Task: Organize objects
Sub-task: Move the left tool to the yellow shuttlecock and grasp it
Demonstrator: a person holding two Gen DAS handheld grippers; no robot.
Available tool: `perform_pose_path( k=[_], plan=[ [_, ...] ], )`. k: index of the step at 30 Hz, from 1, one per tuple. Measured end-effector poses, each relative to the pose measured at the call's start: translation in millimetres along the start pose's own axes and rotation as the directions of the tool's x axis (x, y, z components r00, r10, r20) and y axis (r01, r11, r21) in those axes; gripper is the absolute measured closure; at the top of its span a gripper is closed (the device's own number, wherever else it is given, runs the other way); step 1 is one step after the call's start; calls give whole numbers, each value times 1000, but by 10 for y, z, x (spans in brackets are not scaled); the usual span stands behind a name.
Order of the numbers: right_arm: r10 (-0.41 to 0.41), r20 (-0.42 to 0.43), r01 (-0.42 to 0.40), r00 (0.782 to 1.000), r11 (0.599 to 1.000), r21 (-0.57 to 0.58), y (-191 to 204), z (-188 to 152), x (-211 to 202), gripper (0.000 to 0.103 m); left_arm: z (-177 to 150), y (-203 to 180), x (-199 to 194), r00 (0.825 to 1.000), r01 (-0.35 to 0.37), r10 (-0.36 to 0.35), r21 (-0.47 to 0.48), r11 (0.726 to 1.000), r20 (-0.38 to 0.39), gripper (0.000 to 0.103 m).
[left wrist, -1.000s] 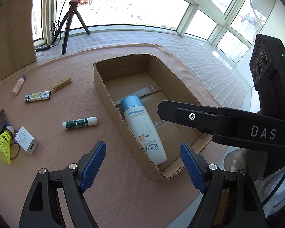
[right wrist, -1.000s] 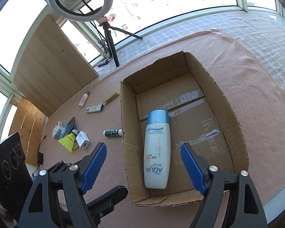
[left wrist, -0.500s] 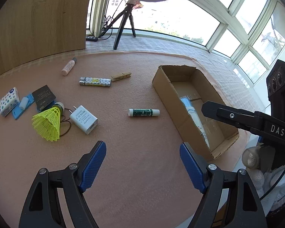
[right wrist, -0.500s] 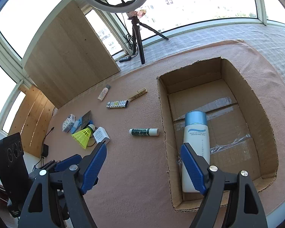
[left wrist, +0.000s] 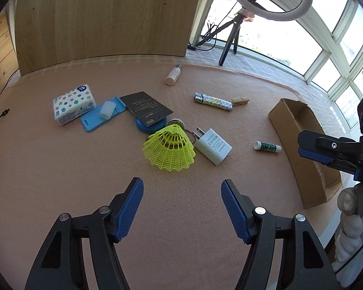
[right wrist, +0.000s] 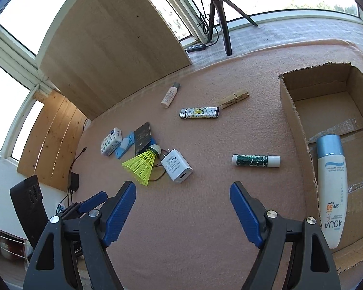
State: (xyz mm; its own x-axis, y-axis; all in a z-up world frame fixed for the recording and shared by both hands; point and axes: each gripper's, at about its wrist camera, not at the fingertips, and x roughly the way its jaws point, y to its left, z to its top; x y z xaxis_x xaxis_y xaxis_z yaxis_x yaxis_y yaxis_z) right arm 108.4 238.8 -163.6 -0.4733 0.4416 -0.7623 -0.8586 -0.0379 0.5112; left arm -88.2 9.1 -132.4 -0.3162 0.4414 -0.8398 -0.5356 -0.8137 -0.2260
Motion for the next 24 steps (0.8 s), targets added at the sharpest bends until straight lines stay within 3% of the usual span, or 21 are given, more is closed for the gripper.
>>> perform_pose_path(
  k=[10, 24],
  plan=[
    [33, -83, -34, 996, 999, -3, 431, 196, 625, 27, 190, 345, 321, 999, -16, 17, 25, 1000, -27, 50],
    [77, -213, -53, 974, 992, 116, 517, 329, 1362, 43, 311, 372, 704, 997, 29, -26, 47, 998, -69, 68]
  ],
)
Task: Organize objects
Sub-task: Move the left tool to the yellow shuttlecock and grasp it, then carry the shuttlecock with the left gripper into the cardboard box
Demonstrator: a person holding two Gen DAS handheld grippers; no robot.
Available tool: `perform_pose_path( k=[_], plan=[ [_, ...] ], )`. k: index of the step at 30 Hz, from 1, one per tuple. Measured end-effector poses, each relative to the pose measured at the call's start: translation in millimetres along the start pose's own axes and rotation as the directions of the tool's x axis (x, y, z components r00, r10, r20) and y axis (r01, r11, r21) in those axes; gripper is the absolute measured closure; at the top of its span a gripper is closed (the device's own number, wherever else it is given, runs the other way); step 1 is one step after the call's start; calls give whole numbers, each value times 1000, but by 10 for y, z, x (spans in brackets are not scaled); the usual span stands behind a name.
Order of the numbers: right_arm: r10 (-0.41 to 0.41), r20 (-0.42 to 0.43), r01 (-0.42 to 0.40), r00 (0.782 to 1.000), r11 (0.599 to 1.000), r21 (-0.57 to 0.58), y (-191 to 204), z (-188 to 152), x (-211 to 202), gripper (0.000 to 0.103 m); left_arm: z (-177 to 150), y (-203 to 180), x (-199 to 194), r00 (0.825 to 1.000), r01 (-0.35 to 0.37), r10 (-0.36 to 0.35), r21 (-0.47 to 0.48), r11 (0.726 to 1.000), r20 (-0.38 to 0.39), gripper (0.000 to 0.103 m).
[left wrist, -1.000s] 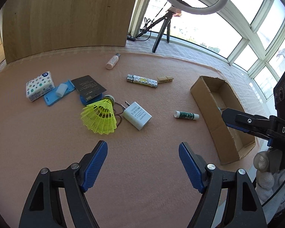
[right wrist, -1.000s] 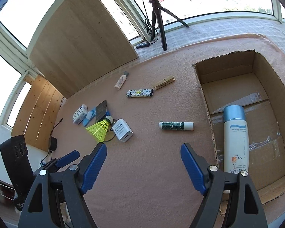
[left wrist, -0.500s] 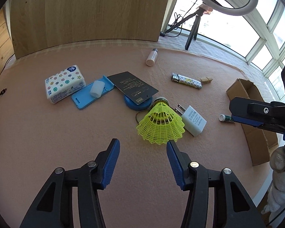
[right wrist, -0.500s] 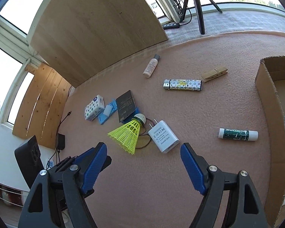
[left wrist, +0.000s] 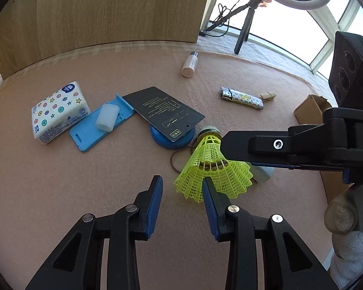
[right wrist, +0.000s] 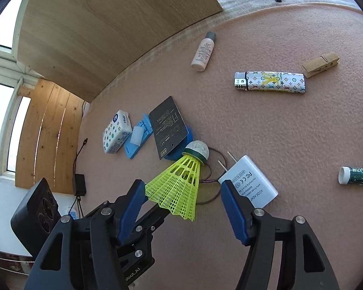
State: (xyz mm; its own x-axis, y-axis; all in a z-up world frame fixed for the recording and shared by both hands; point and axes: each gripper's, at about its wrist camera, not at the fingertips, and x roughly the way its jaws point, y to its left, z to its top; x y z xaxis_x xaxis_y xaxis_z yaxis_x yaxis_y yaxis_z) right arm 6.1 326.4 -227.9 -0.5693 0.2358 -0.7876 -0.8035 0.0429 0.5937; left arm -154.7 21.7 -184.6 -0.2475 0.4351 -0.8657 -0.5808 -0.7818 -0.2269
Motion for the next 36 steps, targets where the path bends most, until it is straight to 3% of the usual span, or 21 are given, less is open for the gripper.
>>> perform_pose_path(
  k=[7, 14, 26, 36],
  plan=[
    [9, -31, -9, 999, 1000, -6, 33, 27, 116, 51, 12, -9, 49, 1000, 29, -29, -1, 1000, -7, 80],
    [20, -56, -20, 998, 1000, 1, 19, 16, 185, 63, 8, -25, 14, 999, 30, -29, -12, 999, 13, 99],
    [74, -4, -74, 997, 996, -54, 141, -144, -225, 65, -87, -274, -445, 993, 71, -69, -18, 997, 99, 100],
    [51, 94, -44, 994, 996, -79, -13, -337, -830, 65, -133, -918, -641, 982, 138, -146, 73, 988, 117, 100]
  ],
)
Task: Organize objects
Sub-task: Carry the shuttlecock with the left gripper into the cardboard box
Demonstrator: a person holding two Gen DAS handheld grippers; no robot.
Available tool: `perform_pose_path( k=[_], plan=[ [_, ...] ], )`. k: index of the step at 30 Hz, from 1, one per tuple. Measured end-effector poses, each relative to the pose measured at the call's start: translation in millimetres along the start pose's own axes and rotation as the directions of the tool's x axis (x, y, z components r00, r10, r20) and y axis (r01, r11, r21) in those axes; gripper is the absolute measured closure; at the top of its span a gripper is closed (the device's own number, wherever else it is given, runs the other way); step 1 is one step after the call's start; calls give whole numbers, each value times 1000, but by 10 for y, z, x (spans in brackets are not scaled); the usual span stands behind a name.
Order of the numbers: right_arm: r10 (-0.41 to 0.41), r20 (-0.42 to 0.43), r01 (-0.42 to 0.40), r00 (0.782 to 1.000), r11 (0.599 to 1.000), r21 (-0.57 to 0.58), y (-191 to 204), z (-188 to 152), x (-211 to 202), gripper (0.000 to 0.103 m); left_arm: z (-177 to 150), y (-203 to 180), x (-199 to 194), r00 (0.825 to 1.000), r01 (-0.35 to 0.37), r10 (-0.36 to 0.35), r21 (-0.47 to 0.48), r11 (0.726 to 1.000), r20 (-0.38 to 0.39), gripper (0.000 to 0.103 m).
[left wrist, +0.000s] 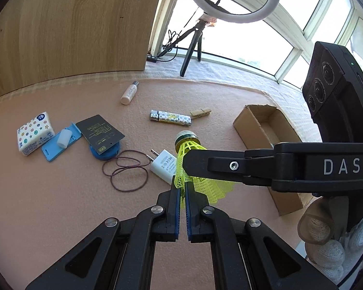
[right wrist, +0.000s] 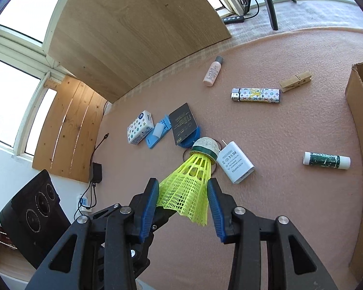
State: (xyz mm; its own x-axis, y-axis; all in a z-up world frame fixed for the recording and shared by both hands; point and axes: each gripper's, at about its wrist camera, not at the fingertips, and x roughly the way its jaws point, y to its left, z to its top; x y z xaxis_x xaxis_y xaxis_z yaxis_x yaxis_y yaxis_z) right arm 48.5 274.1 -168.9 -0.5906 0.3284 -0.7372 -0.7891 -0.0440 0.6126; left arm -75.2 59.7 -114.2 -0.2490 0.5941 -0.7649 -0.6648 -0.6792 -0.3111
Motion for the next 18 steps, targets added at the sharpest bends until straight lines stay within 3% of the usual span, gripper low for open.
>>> perform_pose_path(
  k=[8, 18],
  plan=[
    [-42, 89, 38, 995, 998, 56, -423, -156, -627, 65, 77, -727, 164, 996, 86, -85, 93, 992, -12, 100],
    [-131, 172, 105, 976, 982, 154, -1084, -357, -1303, 65, 107, -1690, 551, 982, 186, -174, 199, 962, -74, 100]
  ],
)
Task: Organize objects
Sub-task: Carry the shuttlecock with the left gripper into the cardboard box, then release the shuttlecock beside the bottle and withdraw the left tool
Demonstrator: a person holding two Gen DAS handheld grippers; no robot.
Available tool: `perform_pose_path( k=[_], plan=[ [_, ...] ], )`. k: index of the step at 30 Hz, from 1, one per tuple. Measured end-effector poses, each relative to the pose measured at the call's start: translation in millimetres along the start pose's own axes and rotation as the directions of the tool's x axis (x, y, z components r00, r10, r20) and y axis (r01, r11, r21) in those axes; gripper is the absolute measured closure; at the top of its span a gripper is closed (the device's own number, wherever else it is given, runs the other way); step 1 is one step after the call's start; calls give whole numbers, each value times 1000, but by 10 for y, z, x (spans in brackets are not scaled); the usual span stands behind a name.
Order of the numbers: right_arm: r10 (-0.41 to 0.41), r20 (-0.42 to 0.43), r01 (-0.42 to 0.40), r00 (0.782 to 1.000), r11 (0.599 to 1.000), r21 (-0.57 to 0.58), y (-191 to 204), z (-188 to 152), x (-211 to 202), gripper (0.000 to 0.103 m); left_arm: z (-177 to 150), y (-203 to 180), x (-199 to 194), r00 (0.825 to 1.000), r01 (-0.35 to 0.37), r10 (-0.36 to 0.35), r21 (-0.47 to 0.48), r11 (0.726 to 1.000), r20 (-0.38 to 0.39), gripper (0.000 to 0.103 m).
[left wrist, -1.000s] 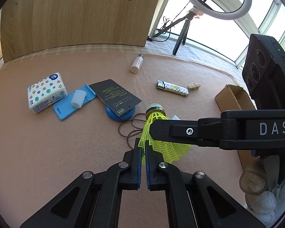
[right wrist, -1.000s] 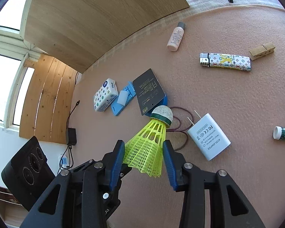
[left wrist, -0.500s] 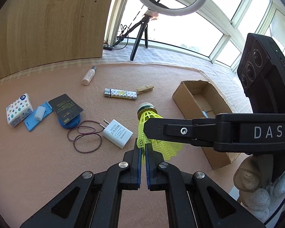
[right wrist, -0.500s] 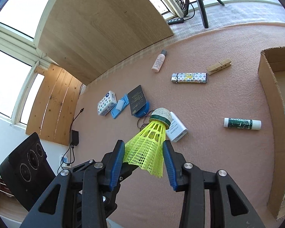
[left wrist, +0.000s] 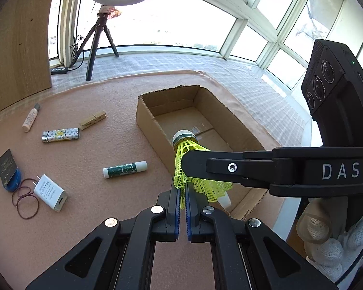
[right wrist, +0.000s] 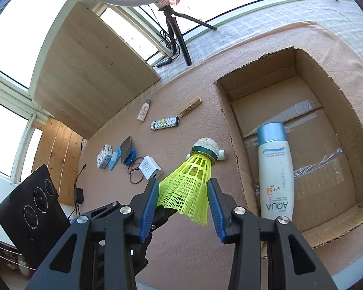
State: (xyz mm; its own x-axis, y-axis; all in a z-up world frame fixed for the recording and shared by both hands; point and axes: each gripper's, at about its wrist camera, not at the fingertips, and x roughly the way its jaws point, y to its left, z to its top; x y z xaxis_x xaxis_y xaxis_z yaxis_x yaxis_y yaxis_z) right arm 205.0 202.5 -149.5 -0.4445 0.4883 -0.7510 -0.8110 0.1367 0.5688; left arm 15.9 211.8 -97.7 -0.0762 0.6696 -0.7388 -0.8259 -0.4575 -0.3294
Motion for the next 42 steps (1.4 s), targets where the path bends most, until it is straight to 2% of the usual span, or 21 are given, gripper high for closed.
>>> perform_pose_path(
  k=[10, 20, 22, 23, 24, 25, 26, 35, 42],
  plan=[
    [-52, 53, 49, 997, 996, 68, -562, 65, -344, 65, 130, -558, 424, 998, 46, -43, 70, 997, -35, 100],
    [-75, 63, 69, 995, 994, 85, -777, 106, -440, 65, 187, -693, 572, 997, 55, -50, 82, 995, -56, 99],
    [-81, 70, 75, 994, 994, 83, -790, 110, -454, 63, 194, -678, 592, 997, 47, -42, 76, 996, -66, 84],
    [-89, 80, 83, 993, 993, 81, -792, 113, -471, 61, 197, -670, 600, 997, 39, -33, 73, 997, -73, 56],
    [-103, 86, 96, 991, 992, 80, -797, 118, -484, 56, 194, -661, 599, 997, 26, -21, 72, 997, -69, 35],
    [-121, 90, 113, 989, 990, 82, -807, 123, -493, 44, 190, -655, 584, 998, 19, -15, 76, 997, -57, 34],
    [-137, 98, 129, 986, 988, 86, -821, 129, -507, 38, 188, -658, 574, 998, 18, -14, 82, 996, -55, 34],
    [-154, 113, 147, 982, 987, 64, -749, 111, -520, 37, 172, -634, 461, 999, 21, -17, 91, 996, -46, 34],
    [-141, 108, 137, 984, 990, 40, -622, 87, -453, 37, 134, -457, 332, 999, -5, 7, 64, 998, -34, 34]
  ],
)
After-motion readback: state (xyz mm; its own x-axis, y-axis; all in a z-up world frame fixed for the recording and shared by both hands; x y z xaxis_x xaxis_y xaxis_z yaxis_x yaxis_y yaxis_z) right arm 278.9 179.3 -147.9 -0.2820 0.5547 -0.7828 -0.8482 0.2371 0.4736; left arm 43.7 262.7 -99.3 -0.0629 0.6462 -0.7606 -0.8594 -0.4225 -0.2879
